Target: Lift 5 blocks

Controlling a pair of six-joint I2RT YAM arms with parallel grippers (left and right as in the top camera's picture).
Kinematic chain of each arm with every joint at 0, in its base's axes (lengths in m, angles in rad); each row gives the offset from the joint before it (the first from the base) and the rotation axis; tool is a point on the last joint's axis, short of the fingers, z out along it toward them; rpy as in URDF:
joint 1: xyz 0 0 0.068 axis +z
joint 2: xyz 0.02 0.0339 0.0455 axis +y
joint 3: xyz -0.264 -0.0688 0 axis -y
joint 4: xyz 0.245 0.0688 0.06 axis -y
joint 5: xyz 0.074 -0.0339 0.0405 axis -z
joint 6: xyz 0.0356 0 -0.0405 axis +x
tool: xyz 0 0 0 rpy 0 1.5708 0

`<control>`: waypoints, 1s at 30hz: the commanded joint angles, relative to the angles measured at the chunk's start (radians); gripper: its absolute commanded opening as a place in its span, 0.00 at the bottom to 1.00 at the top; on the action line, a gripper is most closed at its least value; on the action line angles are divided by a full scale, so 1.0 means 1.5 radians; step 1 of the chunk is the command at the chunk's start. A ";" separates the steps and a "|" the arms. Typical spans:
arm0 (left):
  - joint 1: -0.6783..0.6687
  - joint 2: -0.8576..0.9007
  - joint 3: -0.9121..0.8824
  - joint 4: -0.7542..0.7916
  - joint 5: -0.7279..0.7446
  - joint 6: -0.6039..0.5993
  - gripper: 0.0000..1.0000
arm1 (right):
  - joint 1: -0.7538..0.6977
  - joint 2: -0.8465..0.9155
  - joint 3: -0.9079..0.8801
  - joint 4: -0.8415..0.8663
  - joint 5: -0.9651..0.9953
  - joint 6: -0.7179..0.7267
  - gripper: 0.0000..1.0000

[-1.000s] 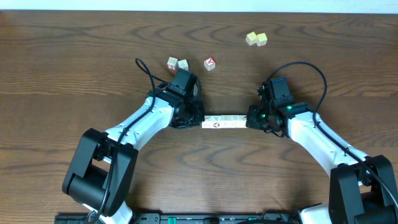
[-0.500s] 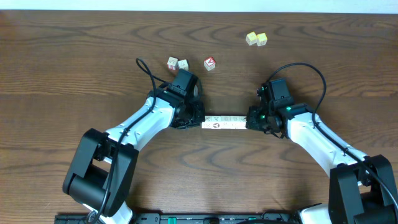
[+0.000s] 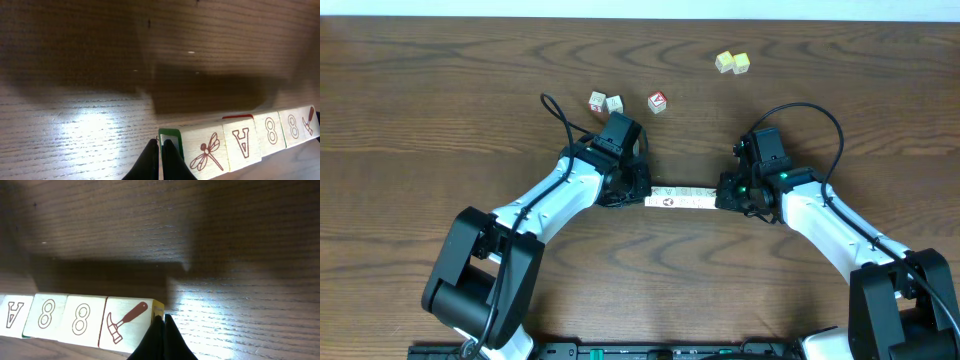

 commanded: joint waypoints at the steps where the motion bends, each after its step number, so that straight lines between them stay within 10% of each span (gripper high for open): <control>1: -0.039 0.028 0.011 0.024 0.107 -0.011 0.07 | 0.041 0.001 0.005 0.016 -0.151 0.014 0.01; 30: -0.040 0.048 0.011 0.035 0.111 -0.011 0.07 | 0.041 0.001 -0.032 0.051 -0.131 0.020 0.01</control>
